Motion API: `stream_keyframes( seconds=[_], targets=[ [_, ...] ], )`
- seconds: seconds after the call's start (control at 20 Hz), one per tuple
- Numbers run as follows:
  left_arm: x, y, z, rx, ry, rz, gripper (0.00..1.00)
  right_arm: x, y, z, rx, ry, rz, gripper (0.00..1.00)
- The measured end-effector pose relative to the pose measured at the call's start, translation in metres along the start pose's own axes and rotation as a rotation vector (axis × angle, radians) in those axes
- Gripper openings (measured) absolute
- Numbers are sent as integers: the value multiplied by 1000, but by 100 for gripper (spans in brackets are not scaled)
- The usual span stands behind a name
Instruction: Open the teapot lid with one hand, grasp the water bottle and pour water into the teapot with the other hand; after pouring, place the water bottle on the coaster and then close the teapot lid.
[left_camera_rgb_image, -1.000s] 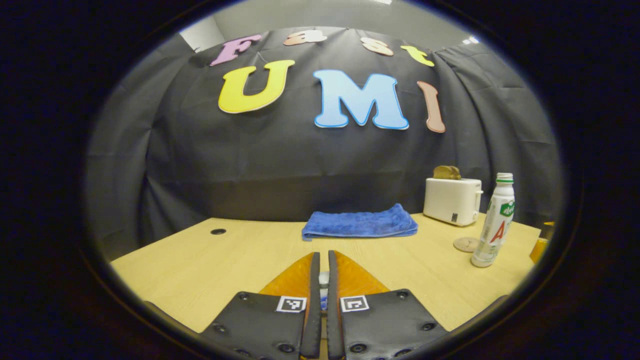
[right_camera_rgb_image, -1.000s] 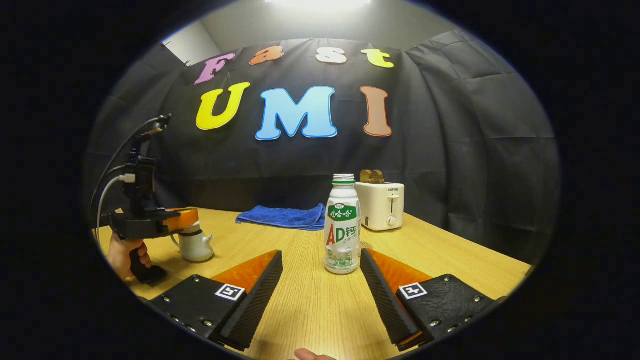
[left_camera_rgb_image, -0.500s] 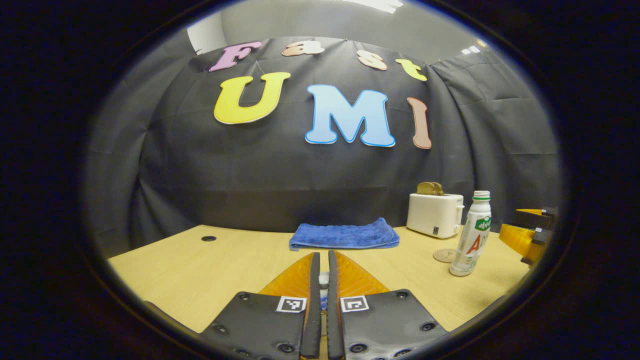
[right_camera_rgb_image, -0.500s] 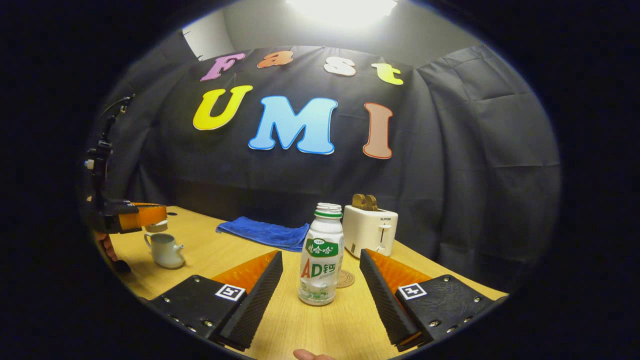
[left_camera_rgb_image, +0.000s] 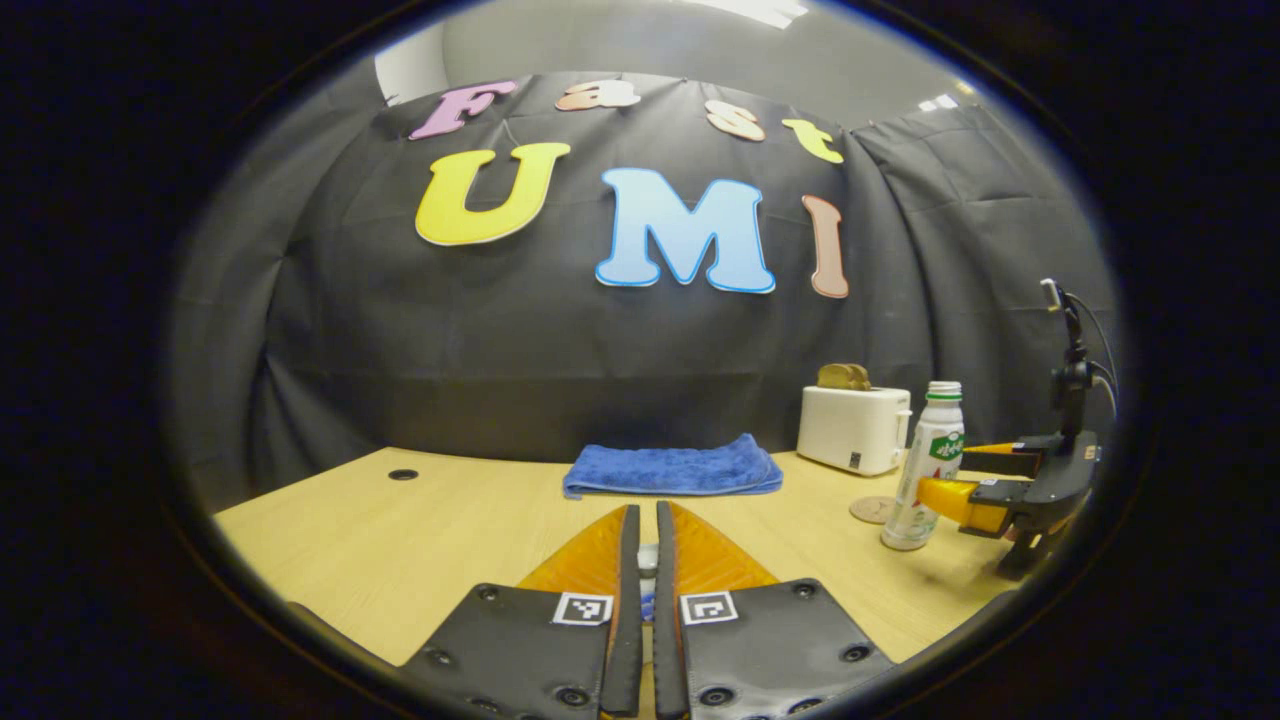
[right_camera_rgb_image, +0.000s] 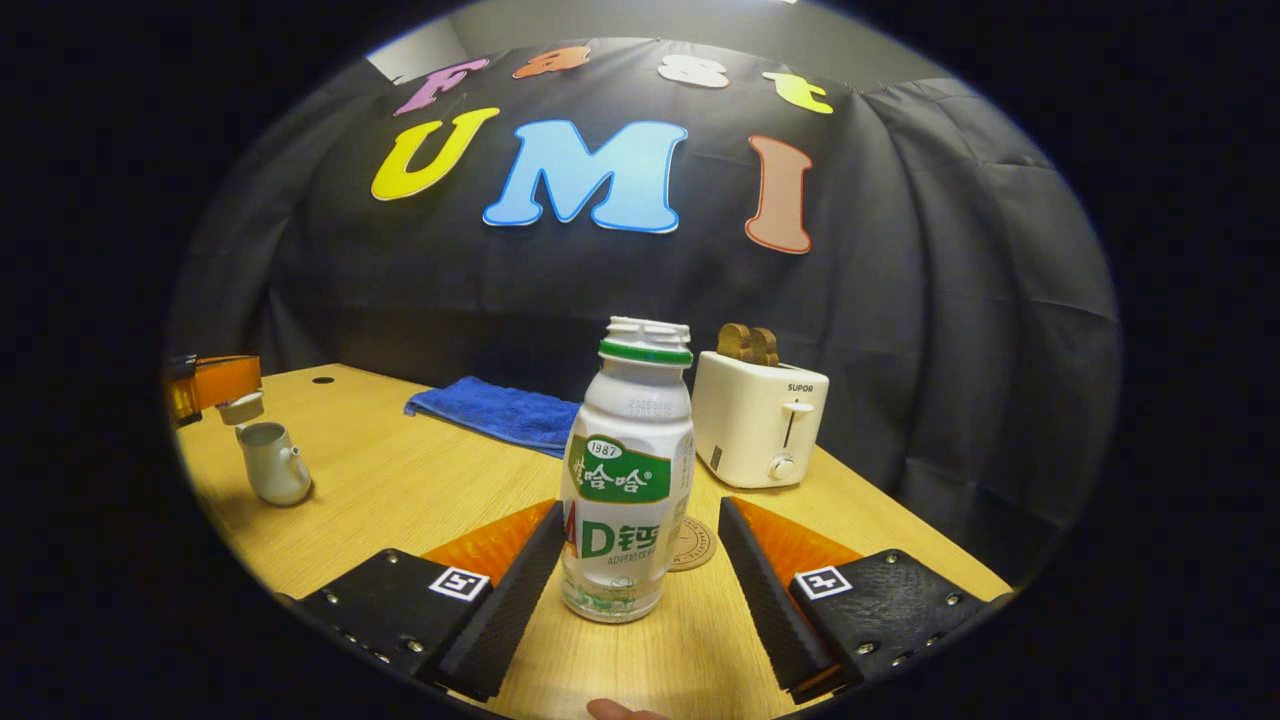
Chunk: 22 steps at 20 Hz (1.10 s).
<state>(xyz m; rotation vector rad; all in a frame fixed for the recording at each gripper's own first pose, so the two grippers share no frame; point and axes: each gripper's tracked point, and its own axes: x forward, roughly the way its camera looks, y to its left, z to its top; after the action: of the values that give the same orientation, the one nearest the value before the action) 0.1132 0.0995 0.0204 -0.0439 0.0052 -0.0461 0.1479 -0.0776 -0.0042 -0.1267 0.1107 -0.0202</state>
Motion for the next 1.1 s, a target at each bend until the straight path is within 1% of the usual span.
stream_keyframes(
  seconds=[0.15, 0.3, 0.4, 0.45, 0.5, 0.55, 0.6, 0.65, 0.7, 0.75, 0.8, 0.85, 0.9, 1.0, 1.1],
  targets=[
    [-1, -1, 1, 10, -7, 0, 11, 13, 0, 1, 33, 0, 7, 95],
    [-3, -2, 3, 14, -11, -2, 11, 21, 1, -1, 36, 6, 2, 95],
    [-4, -2, 6, 9, -18, -1, 11, 22, 5, -7, 37, 23, 14, 95],
    [-7, -2, 7, 0, -22, -1, 15, 21, 4, -6, 37, 20, 8, 95],
    [-12, -3, 11, -19, -29, -2, 15, 22, 0, -7, 37, 14, -4, 95],
    [-20, -7, 18, -34, -46, -7, 15, 20, -1, -3, 43, 2, -8, 92],
    [-30, -10, 27, -32, -71, -6, 15, 21, -1, 0, 51, -6, -9, 91],
    [-42, -12, 33, -21, -92, -2, 11, 22, -2, -3, 56, -3, -12, 89],
    [-51, -15, 38, -10, -100, -5, 14, 23, -4, -3, 65, -5, -18, 80],
    [-62, -17, 39, -10, -102, -9, 11, 23, -4, -3, 66, -3, -18, 75],
    [-70, -20, 45, -20, -107, -22, 15, 22, -3, -3, 64, -3, -16, 75],
    [-78, -25, 47, -22, -102, -39, 10, 21, -2, -3, 62, -2, -13, 73],
    [-87, -28, 53, -28, -102, -47, 15, 20, -1, -3, 54, -1, -12, 72],
    [-110, -33, 65, -54, -119, -77, 15, 13, 1, 4, 23, -8, -9, 72],
    [-133, -36, 65, -55, -123, -83, 15, 3, 7, 18, -33, -42, -7, 73]
  ],
)
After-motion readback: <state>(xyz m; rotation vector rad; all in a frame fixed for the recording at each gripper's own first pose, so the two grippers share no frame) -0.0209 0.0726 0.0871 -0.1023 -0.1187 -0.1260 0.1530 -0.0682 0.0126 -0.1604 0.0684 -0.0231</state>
